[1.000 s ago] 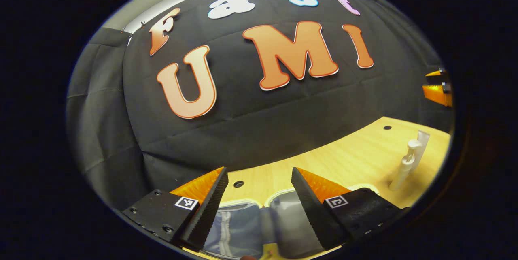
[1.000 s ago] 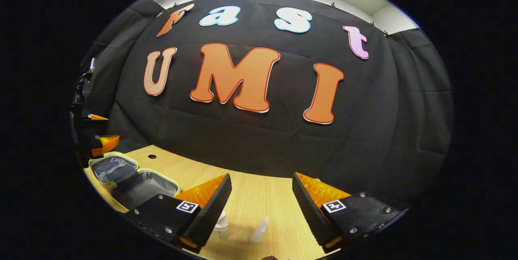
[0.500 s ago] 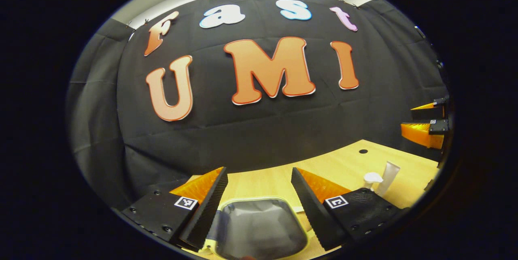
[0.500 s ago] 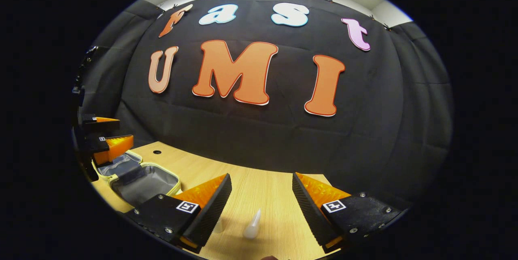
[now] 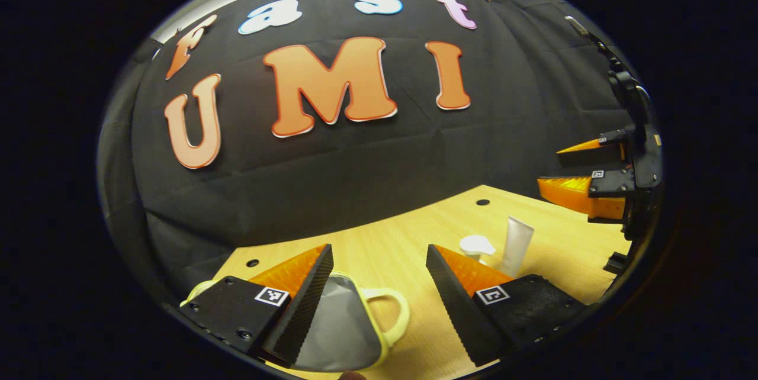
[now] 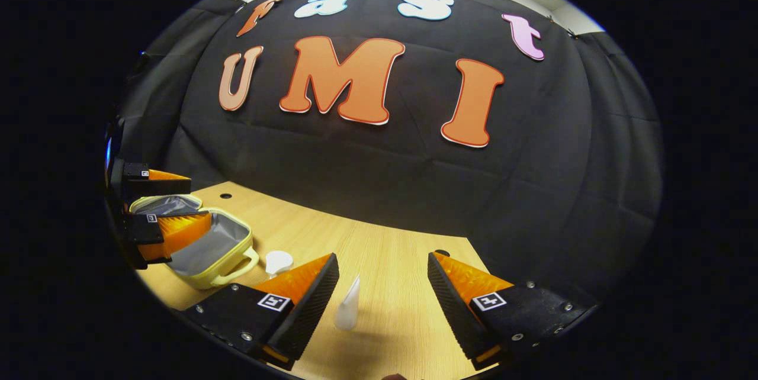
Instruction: First open the suitcase, pack the skin care products into it, and then close the suitcase.
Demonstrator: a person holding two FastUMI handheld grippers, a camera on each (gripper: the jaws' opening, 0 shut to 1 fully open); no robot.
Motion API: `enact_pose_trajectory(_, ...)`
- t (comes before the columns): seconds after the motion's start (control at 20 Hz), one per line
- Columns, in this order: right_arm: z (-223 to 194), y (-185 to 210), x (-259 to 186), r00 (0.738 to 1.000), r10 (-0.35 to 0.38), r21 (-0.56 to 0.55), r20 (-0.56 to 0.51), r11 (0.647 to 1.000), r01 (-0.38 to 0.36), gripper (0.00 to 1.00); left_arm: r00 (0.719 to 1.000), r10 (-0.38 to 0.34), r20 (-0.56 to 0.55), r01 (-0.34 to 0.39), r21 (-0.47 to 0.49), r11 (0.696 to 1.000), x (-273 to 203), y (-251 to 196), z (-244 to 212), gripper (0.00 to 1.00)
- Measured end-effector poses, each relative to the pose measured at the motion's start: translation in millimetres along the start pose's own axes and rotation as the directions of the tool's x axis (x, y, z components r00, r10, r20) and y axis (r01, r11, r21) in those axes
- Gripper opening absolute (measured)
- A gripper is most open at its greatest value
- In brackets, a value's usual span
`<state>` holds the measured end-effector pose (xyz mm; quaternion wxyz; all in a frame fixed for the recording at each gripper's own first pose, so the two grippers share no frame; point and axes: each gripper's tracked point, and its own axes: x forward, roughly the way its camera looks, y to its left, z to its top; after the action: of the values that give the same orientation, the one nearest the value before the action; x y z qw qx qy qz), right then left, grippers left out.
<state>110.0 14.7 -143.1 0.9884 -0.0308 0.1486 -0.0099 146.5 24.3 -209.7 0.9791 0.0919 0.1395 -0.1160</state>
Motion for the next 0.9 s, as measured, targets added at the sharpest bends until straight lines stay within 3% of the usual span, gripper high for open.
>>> enact_pose_trajectory(0.25,-26.6,-5.7,-1.2,0.997,0.034,0.016,-0.063,0.999,-0.033,0.96,0.995,-0.069,-0.075,0.072,0.029,0.997,10.9,-47.1,-34.2,0.99)
enact_pose_trajectory(0.9,-93.2,14.6,16.4,0.961,0.195,0.037,-0.194,0.981,-0.191,0.96,0.963,-0.108,-0.248,0.102,-0.036,0.994,59.2,-121.1,-124.7,0.98)
